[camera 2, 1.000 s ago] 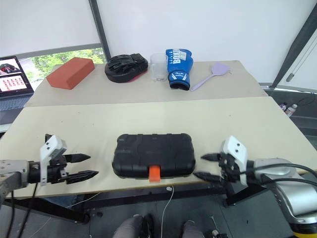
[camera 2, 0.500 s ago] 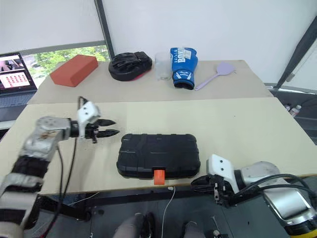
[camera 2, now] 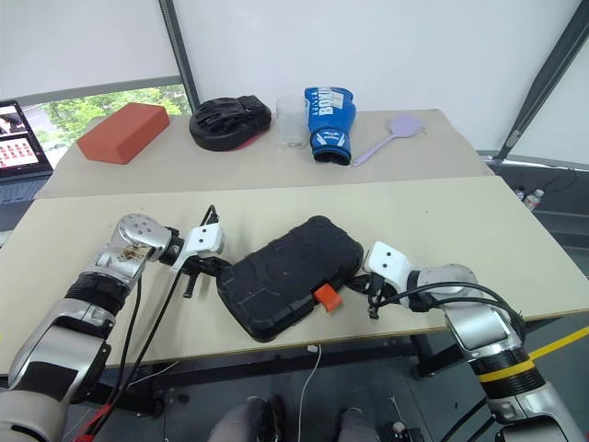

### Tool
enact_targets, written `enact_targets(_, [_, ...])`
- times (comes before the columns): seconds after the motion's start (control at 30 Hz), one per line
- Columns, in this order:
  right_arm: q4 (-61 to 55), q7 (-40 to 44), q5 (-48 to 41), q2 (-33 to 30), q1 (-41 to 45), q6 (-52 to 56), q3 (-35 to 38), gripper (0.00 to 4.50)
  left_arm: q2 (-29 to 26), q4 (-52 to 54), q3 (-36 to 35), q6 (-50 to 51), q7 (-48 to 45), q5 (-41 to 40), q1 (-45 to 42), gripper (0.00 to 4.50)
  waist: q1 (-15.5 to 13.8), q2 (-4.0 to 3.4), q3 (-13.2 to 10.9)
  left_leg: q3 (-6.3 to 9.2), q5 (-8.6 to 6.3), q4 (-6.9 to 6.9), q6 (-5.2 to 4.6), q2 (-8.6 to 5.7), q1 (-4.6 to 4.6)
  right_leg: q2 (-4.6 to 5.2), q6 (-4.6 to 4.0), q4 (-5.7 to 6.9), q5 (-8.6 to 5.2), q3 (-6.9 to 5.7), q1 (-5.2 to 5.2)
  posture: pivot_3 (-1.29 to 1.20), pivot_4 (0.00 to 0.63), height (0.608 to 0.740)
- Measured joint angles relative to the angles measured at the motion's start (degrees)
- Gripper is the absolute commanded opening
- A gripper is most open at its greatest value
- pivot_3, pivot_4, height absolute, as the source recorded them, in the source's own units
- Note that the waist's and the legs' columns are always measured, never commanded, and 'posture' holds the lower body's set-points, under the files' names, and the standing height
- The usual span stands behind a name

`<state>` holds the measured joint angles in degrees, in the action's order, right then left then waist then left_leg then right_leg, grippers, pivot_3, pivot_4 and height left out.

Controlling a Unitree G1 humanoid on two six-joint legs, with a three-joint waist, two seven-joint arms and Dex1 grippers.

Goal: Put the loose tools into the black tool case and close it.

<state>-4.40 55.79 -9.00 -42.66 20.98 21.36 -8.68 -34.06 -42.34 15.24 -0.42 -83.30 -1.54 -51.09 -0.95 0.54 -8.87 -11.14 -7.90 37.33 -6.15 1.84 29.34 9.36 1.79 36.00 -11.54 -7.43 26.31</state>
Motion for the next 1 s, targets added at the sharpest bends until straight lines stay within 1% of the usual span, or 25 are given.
enact_targets(0.1, [-5.43, 3.25, -5.32, -2.82, -4.92, 3.16, 3.45, 0.00, 0.09, 1.83, -4.25, 9.07, 0.14, -4.35, -2.78, 0.05, 0.15, 0.01, -0.01, 0.05, -0.09, 0.36, -0.17, 0.07, 0.16, -0.09, 0.05, 0.10, 0.03, -0.09, -0.01, 0.00, 0.150, 0.718])
enact_targets(0.13, [-8.63, 5.31, -8.67, -4.57, -7.38, 5.38, 5.51, 0.00, -0.30, 5.69, -5.49, 13.40, -0.78, -6.44, -3.09, 0.05, 0.22, -0.01, -0.02, 0.06, -0.15, 0.45, -0.26, 0.07, 0.15, -0.08, 0.13, 0.17, 0.04, -0.09, -0.07, 0.00, 0.150, 0.718])
enact_targets(0.2, [-12.90, 7.69, -12.80, -6.59, -9.94, 7.90, 7.83, 0.00, -0.99, 11.40, -6.48, 18.55, -2.07, -9.18, -2.82, 0.05, 0.35, 0.00, -0.02, 0.06, -0.20, 0.51, -0.35, 0.08, 0.01, -0.09, 0.13, 0.13, 0.03, -0.05, -0.26, 0.00, 0.150, 0.718])
enact_targets(0.27, [-17.52, 8.40, -16.81, -6.91, -10.77, 10.67, 9.49, 0.00, -0.81, 19.96, -6.46, 23.73, -2.59, -11.86, -0.65, 0.05, 0.54, -0.03, 0.00, 0.05, -0.22, 0.53, -0.37, 0.08, -0.17, -0.06, 0.26, 0.09, 0.08, 0.06, -0.47, 0.00, 0.150, 0.718])
enact_targets(0.33, [-19.37, 7.38, -18.30, -5.99, -9.70, 12.43, 9.24, 0.00, 0.97, 24.42, -4.48, 23.72, -1.02, -11.20, 2.25, 0.05, 0.51, -0.06, 0.02, 0.05, -0.25, 0.52, -0.41, 0.08, -0.34, -0.04, 0.60, 0.04, -0.03, 0.09, -0.60, 0.00, 0.150, 0.718])
enact_targets(0.37, [-19.64, 6.83, -18.41, -5.52, -9.00, 13.01, 8.89, 0.00, 2.01, 24.87, -2.90, 23.16, -0.12, -10.32, 3.70, 0.05, 0.41, -0.07, 0.02, 0.04, -0.49, 0.52, -0.80, 0.07, -0.39, -0.04, 0.68, 0.04, 0.02, 0.14, -0.60, 0.00, 0.150, 0.718])
enact_targets(0.47, [-19.13, 4.88, -18.07, -3.94, -7.00, 13.62, 7.19, 0.00, 3.42, 24.59, -1.20, 20.07, 2.73, -8.47, 4.89, 0.05, 0.13, -0.06, 0.05, 0.03, -0.46, 0.48, -0.73, 0.08, -0.36, -0.06, 0.67, 0.02, 0.17, 0.20, -0.55, 0.00, 0.150, 0.718])
enact_targets(0.53, [-17.94, 3.97, -17.07, -2.54, -5.49, 13.61, 5.48, 0.00, 3.38, 24.51, -0.07, 17.00, 4.13, -6.66, 4.91, 0.05, -0.09, -0.25, 0.19, -0.18, -0.43, 0.30, -0.67, 0.04, -0.36, -0.02, 0.67, 0.03, 0.27, 0.38, -0.46, 0.00, 0.150, 0.718])
enact_targets(0.57, [-16.88, 3.45, -16.52, -1.77, -5.01, 13.61, 4.37, 0.00, 3.43, 24.50, 0.45, 15.45, 4.68, -6.18, 4.93, 0.05, -0.23, -0.30, 0.29, -0.43, -0.36, 0.02, -0.56, 0.02, -0.36, -0.01, 0.53, 0.11, 0.35, 0.48, -0.37, 0.00, 0.150, 0.718])
enact_targets(0.6, [-15.92, 3.09, -15.97, -1.35, -4.81, 13.61, 3.38, 0.00, 3.47, 24.49, 0.72, 14.32, 4.98, -5.81, 4.96, 0.05, -0.37, -0.32, 0.38, -0.71, -0.13, -0.46, -0.20, -0.07, -0.37, 0.05, 0.38, 0.17, 0.42, 0.65, -0.22, 0.00, 0.150, 0.718])
enact_targets(0.63, [-15.07, 2.84, -15.51, -1.22, -4.67, 13.61, 2.42, 0.00, 3.47, 24.48, 0.89, 13.41, 5.18, -5.43, 4.96, 0.05, -0.53, -0.32, 0.45, -1.19, 0.26, -1.00, 0.42, -0.12, -0.43, 0.06, 0.26, 0.50, 0.48, 0.90, -0.05, 0.00, 0.150, 0.718])
enact_targets(0.67, [-14.32, 2.72, -14.62, -1.10, -4.45, 13.52, 1.50, 0.00, 3.46, 24.49, 1.00, 12.80, 5.29, -5.28, 5.00, 0.05, -0.65, -0.26, 0.46, -1.62, 0.58, -1.31, 0.92, -0.26, -0.65, 0.19, -0.05, 0.59, 0.30, 1.08, 0.21, 0.00, 0.150, 0.718])
enact_targets(0.7, [-13.59, 2.64, -13.72, -1.05, -4.03, 13.29, 0.56, 0.00, 3.46, 24.53, 0.98, 12.77, 5.35, -5.28, 5.05, 0.05, -0.63, -0.11, 0.50, -1.76, 0.69, -1.29, 1.13, -0.46, -0.81, 0.76, -0.21, 0.69, 0.07, 1.31, 0.49, 0.00, 0.150, 0.718])
enact_targets(0.73, [-12.69, 2.52, -12.75, -0.73, -3.74, 12.77, -0.15, 0.00, 3.51, 24.54, 1.01, 12.89, 5.52, -5.28, 5.07, 0.05, -0.71, -0.07, 0.49, -1.08, 0.41, -0.26, 1.87, -0.59, -0.83, 2.08, -0.19, 0.86, -0.01, 1.05, 0.47, 0.00, 0.150, 0.718])
enact_targets(0.77, [-11.88, 2.31, -12.09, -0.28, -3.60, 12.48, -0.84, 0.00, 3.48, 24.50, 1.03, 13.13, 5.56, -5.27, 5.20, 0.05, -0.76, -0.23, 0.50, 0.44, -0.38, 0.73, 3.23, -0.79, -0.64, 2.71, -0.26, 0.96, 0.05, -0.10, -0.03, 0.00, 0.150, 0.718])
enact_targets(0.8, [-11.38, 1.89, -11.52, 0.31, -3.60, 12.40, -1.42, 0.00, 3.44, 24.39, 1.03, 13.30, 5.59, -5.21, 5.30, 0.05, -0.52, -0.37, 0.54, 1.53, -0.86, 1.23, 2.47, -0.85, -0.72, 2.92, -0.18, 0.95, 0.06, -1.16, -0.55, 0.00, 0.150, 0.718])
enact_targets(0.83, [-10.75, 1.15, -10.68, 1.29, -3.59, 11.98, -2.18, 0.00, 3.50, 24.22, 1.02, 13.38, 5.67, -5.19, 5.30, 0.05, 0.07, -0.56, 0.56, 2.85, -1.65, 1.65, 0.38, -1.02, -0.85, 2.09, 0.60, 0.44, -0.15, -1.97, -1.35, 0.00, 0.150, 0.718])
enact_targets(0.87, [-10.41, 0.47, -9.84, 2.00, -3.15, 11.59, -2.45, 0.00, 3.55, 24.15, 1.03, 13.28, 5.71, -5.21, 5.30, 0.05, 0.24, -0.55, 0.56, 3.09, -1.76, 1.61, 0.11, -1.09, -1.02, 1.21, 0.99, -0.15, 0.08, -1.89, -1.57, 0.00, 0.150, 0.718])
enact_targets(0.9, [-9.84, 0.28, -9.28, 2.55, -2.92, 11.53, -2.71, 0.00, 3.54, 24.15, 1.11, 13.12, 5.72, -5.17, 5.28, 0.05, 0.26, -0.54, 0.56, 3.19, -1.82, 1.60, 0.00, -1.22, -1.12, 0.99, 1.16, -0.26, 0.19, -1.57, -1.62, 0.00, 0.150, 0.718])
enact_targets(1.0, [-8.06, -1.54, -7.44, 4.69, -2.91, 11.22, -3.41, 0.00, 3.53, 24.11, 1.85, 10.94, 5.71, -4.59, 5.28, 0.05, 0.28, -0.51, 0.54, 3.08, -1.89, 1.60, -0.14, -1.32, -1.29, 0.94, 1.20, -0.21, 0.23, -1.16, -1.55, 0.00, 0.150, 0.718])
